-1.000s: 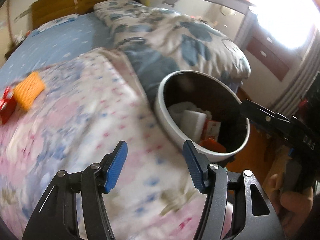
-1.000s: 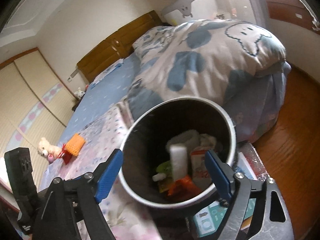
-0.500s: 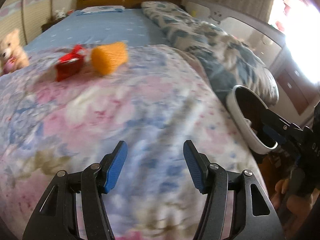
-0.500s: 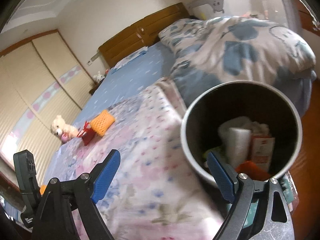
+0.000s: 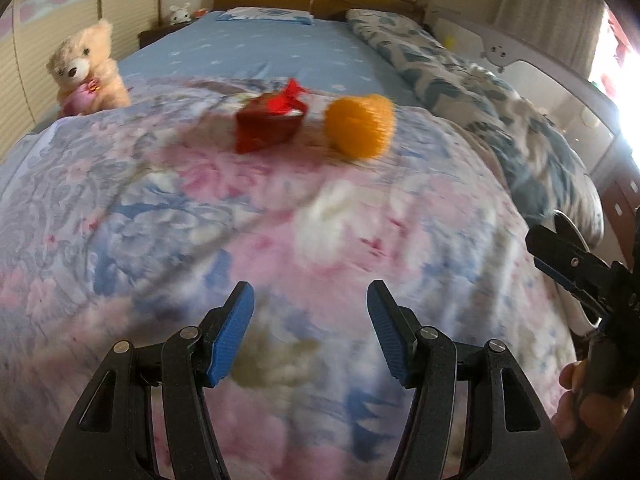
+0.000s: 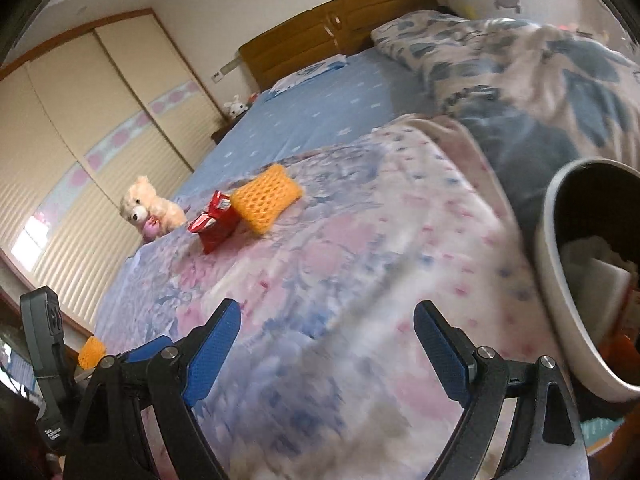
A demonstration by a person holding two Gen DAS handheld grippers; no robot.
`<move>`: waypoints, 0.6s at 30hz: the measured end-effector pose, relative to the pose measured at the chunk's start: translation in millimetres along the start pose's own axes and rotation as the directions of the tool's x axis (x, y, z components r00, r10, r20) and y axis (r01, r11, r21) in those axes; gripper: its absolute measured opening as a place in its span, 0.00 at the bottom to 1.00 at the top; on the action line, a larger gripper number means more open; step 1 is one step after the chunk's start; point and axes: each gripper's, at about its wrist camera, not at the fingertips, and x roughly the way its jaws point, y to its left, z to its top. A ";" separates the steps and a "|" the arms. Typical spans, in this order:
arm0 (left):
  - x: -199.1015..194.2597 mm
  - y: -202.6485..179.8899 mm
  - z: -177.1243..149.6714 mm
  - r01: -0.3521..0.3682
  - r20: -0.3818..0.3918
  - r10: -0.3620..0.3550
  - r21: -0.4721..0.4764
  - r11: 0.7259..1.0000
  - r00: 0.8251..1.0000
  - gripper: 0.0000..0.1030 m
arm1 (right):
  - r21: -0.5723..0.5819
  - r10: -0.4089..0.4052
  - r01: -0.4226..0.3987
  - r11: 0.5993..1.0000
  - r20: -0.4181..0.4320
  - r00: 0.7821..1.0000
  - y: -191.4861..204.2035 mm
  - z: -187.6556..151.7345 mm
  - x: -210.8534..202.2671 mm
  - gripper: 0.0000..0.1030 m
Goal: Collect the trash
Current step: 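Move both open grippers back toward the red chip bag and orange net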
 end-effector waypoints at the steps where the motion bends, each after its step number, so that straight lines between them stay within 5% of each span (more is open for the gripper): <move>1: 3.1 4.7 3.2 -0.004 -0.002 0.004 -0.006 1.000 1.000 0.58 | -0.001 0.003 -0.003 1.000 -0.002 1.000 1.3 1.7 4.0 0.87; 18: 56.2 45.4 76.1 -0.039 0.004 0.039 -0.026 0.999 0.999 0.58 | -0.002 0.070 -0.070 0.998 -0.022 0.997 36.2 52.3 88.0 0.86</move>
